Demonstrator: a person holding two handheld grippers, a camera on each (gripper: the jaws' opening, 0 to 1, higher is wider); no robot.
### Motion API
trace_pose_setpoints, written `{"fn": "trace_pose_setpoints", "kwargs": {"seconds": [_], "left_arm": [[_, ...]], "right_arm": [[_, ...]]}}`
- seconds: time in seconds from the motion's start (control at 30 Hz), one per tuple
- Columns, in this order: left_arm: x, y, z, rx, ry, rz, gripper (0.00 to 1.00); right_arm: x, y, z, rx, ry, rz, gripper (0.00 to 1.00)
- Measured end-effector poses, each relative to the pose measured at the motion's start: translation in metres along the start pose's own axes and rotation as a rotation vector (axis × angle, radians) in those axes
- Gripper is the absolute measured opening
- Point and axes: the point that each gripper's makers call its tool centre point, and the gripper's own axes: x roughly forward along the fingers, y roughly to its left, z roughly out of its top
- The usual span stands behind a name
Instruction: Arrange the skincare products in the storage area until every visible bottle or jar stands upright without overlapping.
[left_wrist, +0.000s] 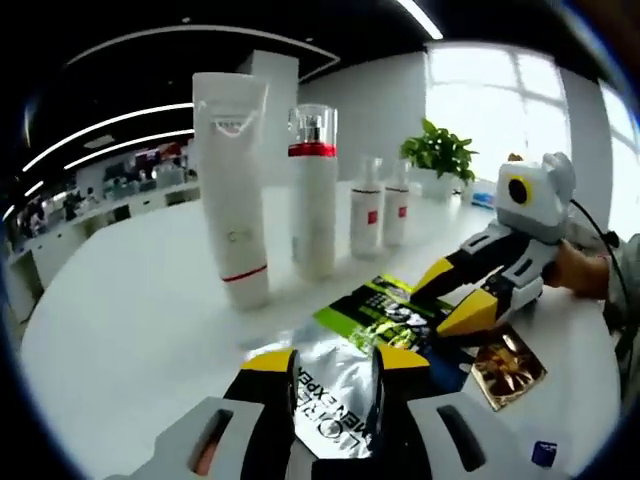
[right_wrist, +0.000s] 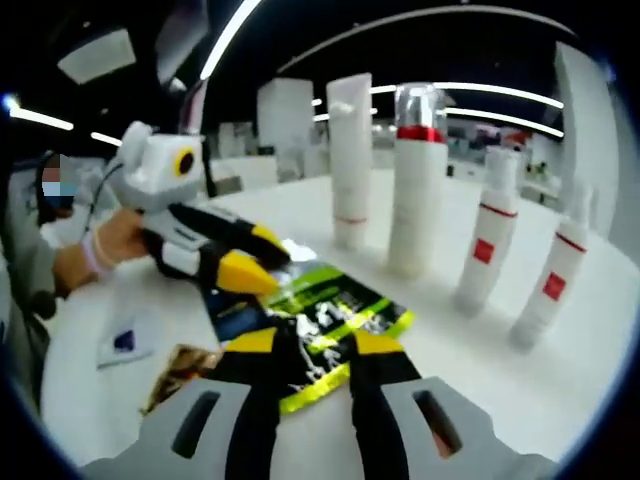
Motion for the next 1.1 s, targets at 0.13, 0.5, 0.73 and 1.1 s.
{"fn": "trace_pose_setpoints", "kwargs": {"seconds": [0.13,0.5,0.73,1.1], "left_arm": [[0.004,0.002,0.002,0.006,-0.011,0.014,0.3],[0.001,-0.003,0.005,0.073,-0.02,-0.005,0.28],[-0.015,-0.006,0.034,0.032,-0.16,-0.039,0.34],[-0.023,-0.041,0.04,0.055,-0.181,-0.21,0.25]], "right_arm": [[0.003,-0.002,0.002,-0.008,0.006,-0.007,0.25],[0.001,-0.003,0.003,0.008,0.005,-0.013,0.31],[-0.023,0.017,0.026,-0.021,-0.081,0.064,0.41],[-0.075,0.058,-0.015,0.071,0.237,0.356,0.36]]}}
